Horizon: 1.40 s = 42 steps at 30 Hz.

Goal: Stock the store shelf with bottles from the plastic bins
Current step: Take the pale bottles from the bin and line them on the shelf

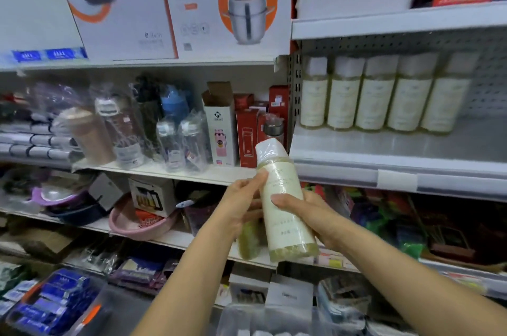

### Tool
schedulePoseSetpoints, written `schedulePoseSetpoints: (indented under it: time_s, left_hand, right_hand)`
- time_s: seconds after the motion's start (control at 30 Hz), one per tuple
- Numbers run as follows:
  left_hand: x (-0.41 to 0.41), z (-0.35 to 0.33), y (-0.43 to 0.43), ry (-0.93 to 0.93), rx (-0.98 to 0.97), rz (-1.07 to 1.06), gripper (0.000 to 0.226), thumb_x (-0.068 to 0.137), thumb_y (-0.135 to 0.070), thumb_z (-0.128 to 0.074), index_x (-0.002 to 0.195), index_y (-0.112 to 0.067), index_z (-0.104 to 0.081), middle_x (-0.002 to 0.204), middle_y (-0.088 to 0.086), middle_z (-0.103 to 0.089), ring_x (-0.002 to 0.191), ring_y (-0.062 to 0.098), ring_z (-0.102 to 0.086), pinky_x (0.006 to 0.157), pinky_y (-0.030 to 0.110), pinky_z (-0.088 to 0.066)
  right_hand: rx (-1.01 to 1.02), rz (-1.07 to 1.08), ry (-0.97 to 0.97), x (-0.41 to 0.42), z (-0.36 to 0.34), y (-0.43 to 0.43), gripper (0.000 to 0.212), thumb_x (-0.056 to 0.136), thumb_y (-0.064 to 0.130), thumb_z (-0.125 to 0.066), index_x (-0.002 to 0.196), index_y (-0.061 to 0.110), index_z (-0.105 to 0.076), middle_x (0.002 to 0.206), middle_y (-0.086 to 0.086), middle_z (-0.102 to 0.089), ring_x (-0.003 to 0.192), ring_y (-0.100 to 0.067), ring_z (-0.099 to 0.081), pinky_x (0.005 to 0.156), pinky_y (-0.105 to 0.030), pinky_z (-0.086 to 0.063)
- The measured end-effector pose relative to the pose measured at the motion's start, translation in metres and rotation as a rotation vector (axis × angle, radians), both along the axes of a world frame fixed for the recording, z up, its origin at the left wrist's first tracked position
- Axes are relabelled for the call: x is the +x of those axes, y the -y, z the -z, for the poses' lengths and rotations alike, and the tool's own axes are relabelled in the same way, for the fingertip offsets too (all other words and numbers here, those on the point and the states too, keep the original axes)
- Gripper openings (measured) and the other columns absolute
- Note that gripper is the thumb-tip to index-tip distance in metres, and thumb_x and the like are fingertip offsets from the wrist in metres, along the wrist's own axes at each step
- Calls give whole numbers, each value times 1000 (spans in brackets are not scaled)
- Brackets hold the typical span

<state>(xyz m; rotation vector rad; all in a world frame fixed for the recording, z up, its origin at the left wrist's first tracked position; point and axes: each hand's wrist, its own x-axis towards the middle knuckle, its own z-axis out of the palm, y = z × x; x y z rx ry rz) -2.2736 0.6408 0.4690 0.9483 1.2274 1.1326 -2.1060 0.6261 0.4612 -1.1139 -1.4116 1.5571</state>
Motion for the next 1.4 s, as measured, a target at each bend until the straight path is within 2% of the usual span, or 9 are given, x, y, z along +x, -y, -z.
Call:
schedulePoseSetpoints:
  time_s: [0.17,0.3,0.43,0.5,0.7,0.83,1.03,1.2,1.4]
  left_hand:
    - [26,-41,-26,-35,122,30,51,85,-54,-68,117,-14,-61,110,5,-73,97,23,-72,75,35,-60]
    - [45,-62,-49,-37,166,47,50,88,-52,-67,120,-14,-60,109,5,-73,93,21,-74,77,35,-62]
    - [67,-83,-76,-8,201,68,42,93,-48,-63,118,-14,-61,101,4,-74,73,12,-74,58,27,-58]
    - [76,-92,-91,2,218,69,40,95,-46,-61,119,-15,-61,100,2,-74,72,11,-74,56,25,-57]
    - [95,-103,-130,34,264,65,35,101,-39,-54,126,-16,-59,108,0,-73,92,13,-70,67,25,-54]
    - [102,-98,-150,82,291,96,25,103,-30,-52,124,-19,-58,104,-3,-72,87,7,-71,65,22,-56]
    - [110,-80,-177,152,312,103,16,103,-23,-50,114,-29,-60,117,2,-69,109,17,-66,82,28,-54]
    - [116,-63,-201,109,315,109,28,104,-30,-48,130,-37,-56,129,-3,-67,123,17,-60,105,37,-47]
    - [122,-44,-216,81,272,131,44,103,-43,-46,146,-35,-43,138,-4,-60,128,17,-55,112,41,-41]
  right_hand:
    - [59,88,-12,19,-34,-26,51,78,39,-78,118,15,-59,99,-12,-76,91,-29,-74,85,-49,-59]
    - [96,164,-36,32,-53,-50,76,62,45,-86,124,14,-53,102,-14,-75,90,-32,-74,82,-53,-59]
    - [145,176,-110,48,-70,-77,42,81,23,-78,116,12,-58,92,-12,-77,79,-27,-75,63,-38,-61]
    - [180,184,-104,55,-77,-93,45,80,22,-79,119,15,-58,97,-9,-76,84,-24,-75,67,-39,-61]
    - [270,205,-63,71,-87,-142,40,77,14,-81,113,16,-62,99,-5,-76,89,-21,-74,79,-40,-61]
    - [273,231,-40,79,-79,-168,51,71,14,-86,114,20,-58,107,-5,-74,98,-19,-71,90,-44,-58]
    - [362,280,-34,84,-62,-194,74,70,6,-85,130,28,-48,116,7,-68,108,-9,-64,98,-37,-51]
    - [421,249,44,85,-63,-215,69,72,12,-85,124,33,-46,114,15,-65,105,0,-61,83,-20,-50]
    - [467,215,98,88,-67,-235,63,79,8,-80,119,33,-39,105,21,-58,92,8,-60,68,-8,-48]
